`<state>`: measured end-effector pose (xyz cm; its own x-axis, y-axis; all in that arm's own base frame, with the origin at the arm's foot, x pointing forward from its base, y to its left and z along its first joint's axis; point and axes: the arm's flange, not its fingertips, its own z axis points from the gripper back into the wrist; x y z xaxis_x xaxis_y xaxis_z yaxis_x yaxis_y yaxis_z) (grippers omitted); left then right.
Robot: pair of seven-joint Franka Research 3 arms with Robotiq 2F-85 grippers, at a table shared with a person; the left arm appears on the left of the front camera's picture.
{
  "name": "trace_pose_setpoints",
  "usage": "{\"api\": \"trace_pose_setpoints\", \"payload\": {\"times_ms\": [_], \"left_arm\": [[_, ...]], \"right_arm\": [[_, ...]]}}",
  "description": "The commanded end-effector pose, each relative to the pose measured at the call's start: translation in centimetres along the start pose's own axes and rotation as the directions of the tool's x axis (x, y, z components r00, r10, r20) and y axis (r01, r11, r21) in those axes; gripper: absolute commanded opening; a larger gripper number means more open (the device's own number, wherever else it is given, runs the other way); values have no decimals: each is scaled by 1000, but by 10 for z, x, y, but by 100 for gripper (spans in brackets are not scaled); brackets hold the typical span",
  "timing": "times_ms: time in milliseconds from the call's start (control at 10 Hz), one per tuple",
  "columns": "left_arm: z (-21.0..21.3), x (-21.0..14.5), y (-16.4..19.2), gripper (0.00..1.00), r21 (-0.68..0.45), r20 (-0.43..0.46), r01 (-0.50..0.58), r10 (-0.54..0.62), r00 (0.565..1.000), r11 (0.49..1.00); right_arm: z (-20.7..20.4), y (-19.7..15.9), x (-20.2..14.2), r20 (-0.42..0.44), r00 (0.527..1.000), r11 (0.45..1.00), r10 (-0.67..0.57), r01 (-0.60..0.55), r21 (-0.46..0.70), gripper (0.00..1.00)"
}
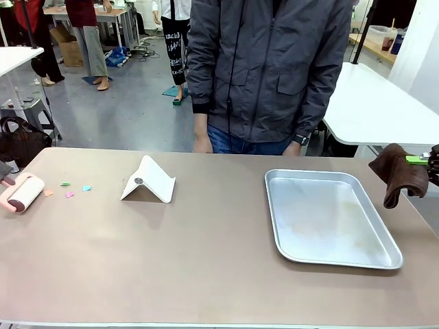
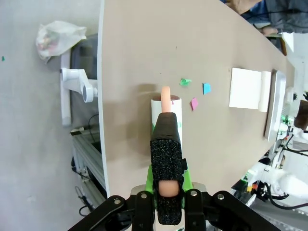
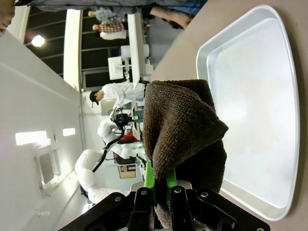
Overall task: Clean the surface of the table.
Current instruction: Clean the area not pointed to by the person.
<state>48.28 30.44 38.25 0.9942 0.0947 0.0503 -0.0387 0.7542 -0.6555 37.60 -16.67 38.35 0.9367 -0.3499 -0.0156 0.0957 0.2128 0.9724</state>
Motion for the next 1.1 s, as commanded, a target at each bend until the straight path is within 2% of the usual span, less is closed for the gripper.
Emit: {"api": "trace_pose_setpoints", "payload": {"times_ms": [0, 200, 400, 500, 800, 1000], "left_arm": [[-1, 10, -2, 9, -14, 61, -48, 49, 997, 999], [0, 17, -4, 9, -28, 112, -85, 87, 990, 996], [9, 20, -5, 9, -81, 91, -75, 82, 992, 994], [12, 19, -7, 9, -81, 123, -76, 85, 989, 994], [4, 20, -5, 9, -50, 101, -73, 78, 992, 996], [0, 18, -5, 9, -42, 123, -51, 56, 991, 998]], "right_arm": [[0, 3, 2, 8, 1000, 1000, 10, -10, -4, 11], [0, 3, 2, 8, 1000, 1000, 10, -10, -4, 11], [0, 3, 2, 8, 1000, 1000, 10, -10, -4, 11], [0, 3, 2, 8, 1000, 1000, 10, -10, -4, 11], [0, 3, 2, 8, 1000, 1000, 10, -10, -4, 11], [0, 3, 2, 8, 1000, 1000, 10, -10, -4, 11]]}}
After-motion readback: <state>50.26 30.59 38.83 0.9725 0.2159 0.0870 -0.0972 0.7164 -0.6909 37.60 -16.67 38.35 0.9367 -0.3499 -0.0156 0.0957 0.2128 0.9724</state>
